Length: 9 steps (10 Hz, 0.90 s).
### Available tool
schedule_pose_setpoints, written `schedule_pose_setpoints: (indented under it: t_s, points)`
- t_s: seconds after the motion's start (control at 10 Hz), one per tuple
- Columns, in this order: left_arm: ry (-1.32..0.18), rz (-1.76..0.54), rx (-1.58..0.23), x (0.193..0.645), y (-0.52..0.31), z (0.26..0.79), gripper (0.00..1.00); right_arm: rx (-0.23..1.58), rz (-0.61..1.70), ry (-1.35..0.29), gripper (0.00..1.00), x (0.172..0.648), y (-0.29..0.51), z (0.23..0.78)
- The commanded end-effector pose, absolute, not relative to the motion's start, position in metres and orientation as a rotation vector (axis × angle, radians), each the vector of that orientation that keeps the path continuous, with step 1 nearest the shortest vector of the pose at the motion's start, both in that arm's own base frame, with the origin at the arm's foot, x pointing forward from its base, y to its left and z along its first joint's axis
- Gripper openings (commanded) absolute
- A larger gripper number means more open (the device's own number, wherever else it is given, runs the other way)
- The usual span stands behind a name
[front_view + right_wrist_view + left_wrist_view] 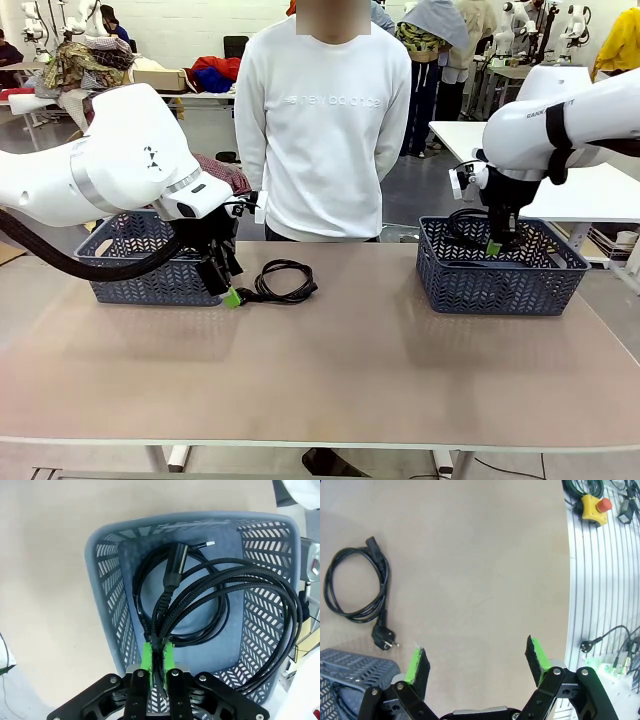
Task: Organize the cables according to human instructions.
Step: Pick up a bundle of cables and place it in the basket indicated by the human.
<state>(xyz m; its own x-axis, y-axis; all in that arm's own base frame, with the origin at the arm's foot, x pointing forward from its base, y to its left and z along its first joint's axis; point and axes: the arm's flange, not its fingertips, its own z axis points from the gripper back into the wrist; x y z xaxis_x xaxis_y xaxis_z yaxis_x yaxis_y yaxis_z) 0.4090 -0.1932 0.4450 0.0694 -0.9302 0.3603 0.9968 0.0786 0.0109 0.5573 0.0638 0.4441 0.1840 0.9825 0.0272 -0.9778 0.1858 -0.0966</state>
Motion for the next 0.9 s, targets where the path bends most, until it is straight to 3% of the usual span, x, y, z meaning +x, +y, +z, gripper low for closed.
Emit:
schedule_pose_setpoints:
  t_s: [0.0,0.2,0.3,0.4,0.5,0.6,0.7,0.8]
  points:
    - [-0.307,-1.474,-0.265,0.408,-0.192,0.445,1.0,-0.034,1.413,-0.121,0.11,0.565,0.059,0.441]
    - [-0.307,-1.474,-0.265,0.408,-0.192,0.445,1.0,-0.028,1.395,-0.105,0.11,0.57,0.059,0.439]
    - [-0.307,-1.474,-0.265,0.408,-0.192,0.445,1.0,-0.022,1.385,-0.102,0.3,0.571,0.059,0.441]
    - [-0.307,-1.474,-0.265,0.408,-0.192,0.445,1.0,-0.017,1.371,-0.102,0.3,0.572,0.059,0.444]
    - [-0.307,-1.474,-0.265,0.408,-0.192,0.445,1.0,-0.013,1.364,-0.1,0.5,0.572,0.059,0.447]
    - [-0.307,-1.474,-0.265,0.408,-0.192,0.445,1.0,-0.003,1.364,-0.096,0.35,0.572,0.059,0.45]
    - [-0.307,-1.474,-0.265,0.408,-0.192,0.445,1.0,-0.008,1.358,-0.092,0.69,0.573,0.06,0.451]
    - [-0.307,-1.474,-0.265,0.408,-0.192,0.445,1.0,-0.007,1.358,-0.091,0.54,0.573,0.06,0.451]
